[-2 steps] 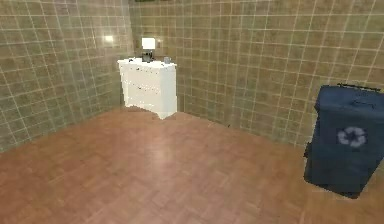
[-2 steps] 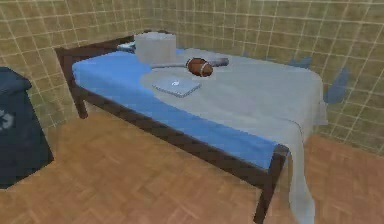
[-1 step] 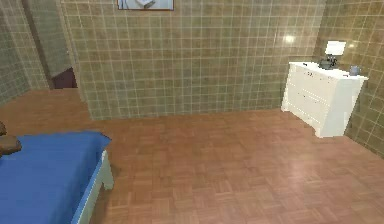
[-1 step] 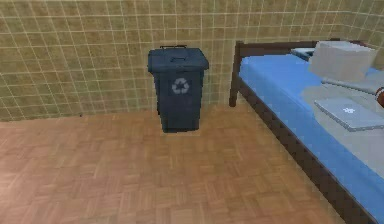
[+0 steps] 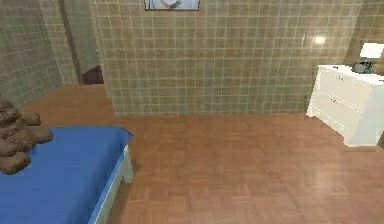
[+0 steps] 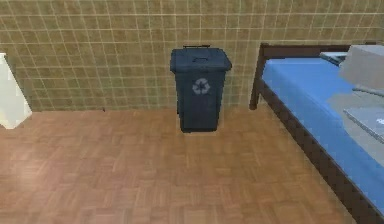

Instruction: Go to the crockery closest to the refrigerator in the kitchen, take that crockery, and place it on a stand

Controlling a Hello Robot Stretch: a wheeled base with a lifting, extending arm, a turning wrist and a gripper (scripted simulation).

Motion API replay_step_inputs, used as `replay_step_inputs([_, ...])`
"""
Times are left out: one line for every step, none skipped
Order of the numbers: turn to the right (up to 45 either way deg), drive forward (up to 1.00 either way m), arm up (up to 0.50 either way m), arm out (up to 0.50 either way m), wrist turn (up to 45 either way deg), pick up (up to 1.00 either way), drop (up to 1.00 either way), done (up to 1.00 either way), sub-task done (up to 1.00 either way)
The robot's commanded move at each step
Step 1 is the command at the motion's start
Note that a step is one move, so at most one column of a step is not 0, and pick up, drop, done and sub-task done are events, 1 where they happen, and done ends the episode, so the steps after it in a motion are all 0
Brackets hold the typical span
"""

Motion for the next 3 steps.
replay_step_inputs([0.0, 1.0, 0.0, 0.0, 0.0, 0.0, 0.0, 0.0, 0.0])
replay_step_inputs([-3.0, 0.0, 0.0, 0.0, 0.0, 0.0, 0.0, 0.0, 0.0])
replay_step_inputs([45.0, 0.0, 0.0, 0.0, 0.0, 0.0, 0.0, 0.0, 0.0])
